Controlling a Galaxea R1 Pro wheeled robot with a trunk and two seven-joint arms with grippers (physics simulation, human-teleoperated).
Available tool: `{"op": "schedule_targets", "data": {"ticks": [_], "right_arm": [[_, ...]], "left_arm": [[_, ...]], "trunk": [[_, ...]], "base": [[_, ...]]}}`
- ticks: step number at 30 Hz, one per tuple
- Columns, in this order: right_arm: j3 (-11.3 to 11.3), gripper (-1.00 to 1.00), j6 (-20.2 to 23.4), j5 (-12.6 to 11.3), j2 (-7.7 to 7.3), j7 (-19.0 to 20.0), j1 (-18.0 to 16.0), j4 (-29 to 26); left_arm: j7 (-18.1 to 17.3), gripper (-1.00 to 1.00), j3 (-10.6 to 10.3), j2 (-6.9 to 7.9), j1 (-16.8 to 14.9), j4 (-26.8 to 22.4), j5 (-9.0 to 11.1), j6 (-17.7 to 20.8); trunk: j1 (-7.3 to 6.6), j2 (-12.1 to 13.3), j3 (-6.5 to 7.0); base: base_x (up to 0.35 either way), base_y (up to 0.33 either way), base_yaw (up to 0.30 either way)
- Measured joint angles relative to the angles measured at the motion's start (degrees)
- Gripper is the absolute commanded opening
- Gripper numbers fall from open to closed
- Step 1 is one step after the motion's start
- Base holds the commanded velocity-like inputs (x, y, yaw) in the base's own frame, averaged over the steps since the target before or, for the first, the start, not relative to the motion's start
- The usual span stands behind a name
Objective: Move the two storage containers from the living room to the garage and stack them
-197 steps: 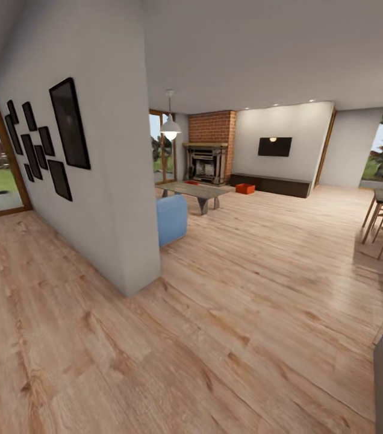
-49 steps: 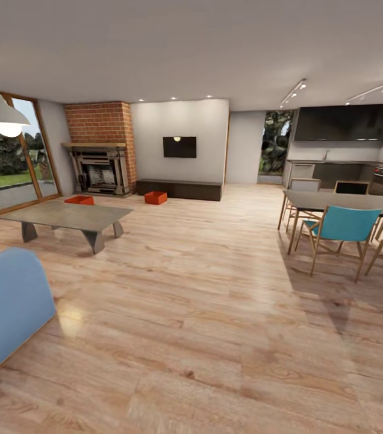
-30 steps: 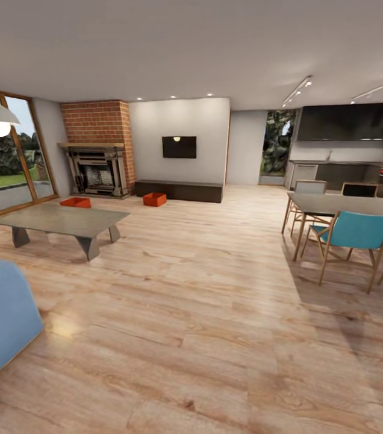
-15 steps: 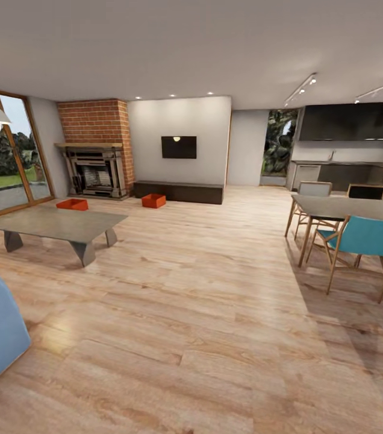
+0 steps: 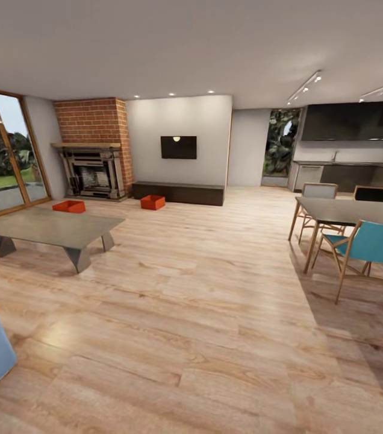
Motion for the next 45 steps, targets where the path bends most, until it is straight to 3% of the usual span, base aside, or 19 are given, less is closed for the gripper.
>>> {"op": "schedule_targets", "data": {"ticks": [45], "right_arm": [[0.00,1.00,0.09,0.21,0.19,0.00,0.03,0.00]], "left_arm": [[0.02,1.00,0.00,0.00,0.00,0.00,0.00,0.07]], "trunk": [[0.00,0.00,0.00]], "base": [[0.323,0.000,0.000]]}}
